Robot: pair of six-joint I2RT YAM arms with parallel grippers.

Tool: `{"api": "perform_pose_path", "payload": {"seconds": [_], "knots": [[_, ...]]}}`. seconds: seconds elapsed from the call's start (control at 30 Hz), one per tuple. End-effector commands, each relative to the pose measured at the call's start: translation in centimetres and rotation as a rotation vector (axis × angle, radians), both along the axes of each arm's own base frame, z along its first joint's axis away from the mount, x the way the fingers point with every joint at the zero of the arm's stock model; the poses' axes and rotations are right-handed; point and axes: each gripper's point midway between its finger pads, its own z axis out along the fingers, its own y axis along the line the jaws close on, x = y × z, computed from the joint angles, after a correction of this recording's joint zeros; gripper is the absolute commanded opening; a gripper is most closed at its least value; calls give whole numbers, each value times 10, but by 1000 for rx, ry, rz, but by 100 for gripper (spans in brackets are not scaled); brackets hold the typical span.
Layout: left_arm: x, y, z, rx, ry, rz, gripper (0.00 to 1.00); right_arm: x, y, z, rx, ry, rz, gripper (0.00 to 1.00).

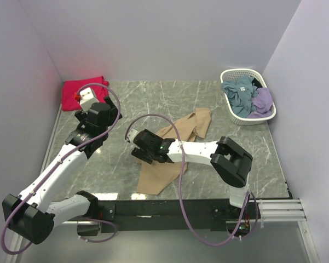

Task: Fold and stack the t-shirts
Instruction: Flatten the tshirt out

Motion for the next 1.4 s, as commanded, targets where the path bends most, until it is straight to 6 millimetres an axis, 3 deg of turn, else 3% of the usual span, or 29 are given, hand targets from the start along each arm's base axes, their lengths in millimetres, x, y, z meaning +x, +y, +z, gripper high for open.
{"api": "perform_pose_path", "payload": {"seconds": [0.0, 0.17, 0.27, 0.4, 0.6, 0.8, 0.9, 1.07, 1.1, 1.17, 1.2, 1.27, 1.3, 1.37], "knots": [[1, -1, 10, -19, -32, -10, 99, 27, 12, 25, 48, -92, -44, 82], [2, -1, 8, -18, -28, -12, 99, 43, 8, 23, 29, -106, -82, 77], [3, -2, 6, -18, -22, -14, 99, 50, 2, 18, 0, -92, -109, 61], [4, -3, 3, -12, -11, -18, 99, 53, -6, 13, -23, -69, -128, 31], [6, -3, 2, -7, -4, -24, 99, 49, -8, 37, 27, -70, -124, 5], [7, -4, 1, -8, -1, -27, 99, 51, -15, 116, 144, -175, -162, 0], [8, -5, 2, -12, -1, -29, 100, 46, -25, 175, 237, -248, -182, 0], [11, -6, 2, -17, 7, -31, 99, 36, -44, 253, 332, -376, -218, 0], [12, -6, 3, -19, 5, -29, 99, 31, -46, 280, 366, -407, -205, 0], [14, -6, 4, -23, 6, -25, 100, 26, -48, 306, 391, -444, -204, 0], [14, -5, 4, -24, 4, -24, 99, 18, -48, 331, 409, -483, -194, 0], [14, -5, 3, -25, 11, -20, 99, 11, -45, 353, 423, -514, -181, 0], [14, -4, 3, -27, 12, -16, 100, 10, -46, 374, 428, -552, -189, 0], [14, -1, 4, -33, 8, 4, 99, -3, -36, 393, 440, -582, -163, 0]]}}
